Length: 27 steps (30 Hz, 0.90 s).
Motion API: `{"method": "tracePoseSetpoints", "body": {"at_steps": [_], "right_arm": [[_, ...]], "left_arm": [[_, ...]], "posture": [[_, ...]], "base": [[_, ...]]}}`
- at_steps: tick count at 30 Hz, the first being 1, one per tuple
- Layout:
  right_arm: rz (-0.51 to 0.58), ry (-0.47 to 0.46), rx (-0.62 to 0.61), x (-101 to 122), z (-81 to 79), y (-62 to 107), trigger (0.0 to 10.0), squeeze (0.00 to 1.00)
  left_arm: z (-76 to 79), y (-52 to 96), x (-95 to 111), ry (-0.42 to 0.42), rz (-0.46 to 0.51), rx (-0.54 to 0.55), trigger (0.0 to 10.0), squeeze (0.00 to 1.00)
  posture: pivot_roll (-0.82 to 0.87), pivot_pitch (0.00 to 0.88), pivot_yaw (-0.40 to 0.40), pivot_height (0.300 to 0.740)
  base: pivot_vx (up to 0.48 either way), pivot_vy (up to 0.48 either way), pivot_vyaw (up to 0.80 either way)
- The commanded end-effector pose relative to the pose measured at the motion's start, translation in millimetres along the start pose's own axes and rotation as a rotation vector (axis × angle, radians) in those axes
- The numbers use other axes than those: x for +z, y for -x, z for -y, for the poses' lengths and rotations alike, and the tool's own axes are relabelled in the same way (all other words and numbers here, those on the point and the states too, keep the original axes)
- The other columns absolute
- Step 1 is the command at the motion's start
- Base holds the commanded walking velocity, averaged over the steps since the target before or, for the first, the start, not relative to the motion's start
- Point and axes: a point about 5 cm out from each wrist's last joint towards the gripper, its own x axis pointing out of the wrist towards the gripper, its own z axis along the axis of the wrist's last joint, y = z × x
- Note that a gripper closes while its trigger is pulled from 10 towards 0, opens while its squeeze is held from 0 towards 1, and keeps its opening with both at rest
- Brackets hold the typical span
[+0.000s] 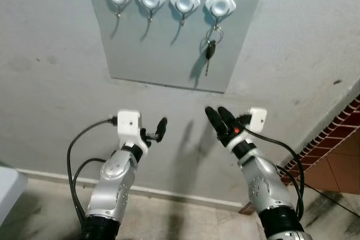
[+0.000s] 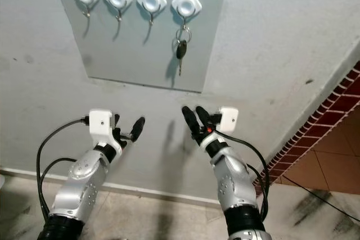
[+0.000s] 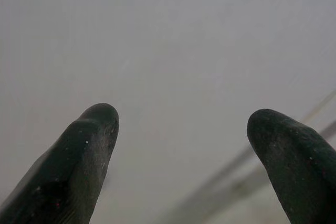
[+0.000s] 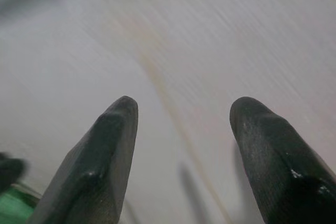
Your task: Hang keys on a hook
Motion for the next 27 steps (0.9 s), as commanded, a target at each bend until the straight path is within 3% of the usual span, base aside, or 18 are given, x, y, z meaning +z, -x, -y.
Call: {"method": "tracePoseSetpoints", "body": {"at_steps": [1,2,3,6,10,13,21,27], "right_arm": [[-0.047,0.039,-0.057,-12.1,9.4,5.8,10.0,1.00],[-0.091,0.054,-0.093,-22.9,15.9,11.2,10.0,1.00],[-0.091,0.054,-0.093,-22.9,15.9,11.2,10.0,1.00],[-0.218,0.087,-0.200,-46.6,33.0,27.1,10.0,1.00],[-0.300,0.118,-0.257,-58.8,42.8,38.7,10.0,1.00],[-0.428,0.162,-0.329,-77.6,52.5,58.4,10.0,1.00],[-0.590,0.192,-0.405,-108.9,57.4,95.6,10.0,1.00],[-0.727,0.187,-0.472,-134.1,59.8,137.0,10.0,1.00]], "left_arm": [[-6.0,-1.1,-13.8,-0.003,-0.041,0.028,10.0,0.00],[-11.8,0.0,-28.9,0.020,-0.103,0.055,10.0,0.00],[-11.8,0.0,-28.9,0.020,-0.103,0.055,10.0,0.00],[-26.6,8.5,-56.5,0.034,-0.227,0.125,10.0,0.00],[-28.1,15.5,-72.1,0.065,-0.293,0.105,10.0,0.00],[-30.1,33.7,-100.5,0.088,-0.424,0.125,10.0,0.00],[-28.1,62.1,-133.9,0.066,-0.561,0.156,10.0,0.00],[-32.0,87.9,-154.7,0.058,-0.640,0.177,10.0,0.00]], "posture": [[0.02,0.013,-0.014,0.740],[0.01,0.010,-0.011,0.740],[0.01,0.010,-0.011,0.740],[0.01,0.012,-0.006,0.740],[0.01,0.011,-0.006,0.740],[0.00,0.019,-0.001,0.740],[-0.01,0.022,0.011,0.740],[-0.02,0.018,0.020,0.740]], "base": [[0.000,0.000,0.00],[0.000,0.000,0.00],[0.000,0.000,0.00],[0.000,0.000,0.00],[0.000,0.000,0.00],[0.000,0.000,0.00],[0.000,0.000,0.00],[0.000,0.000,0.00]]}}
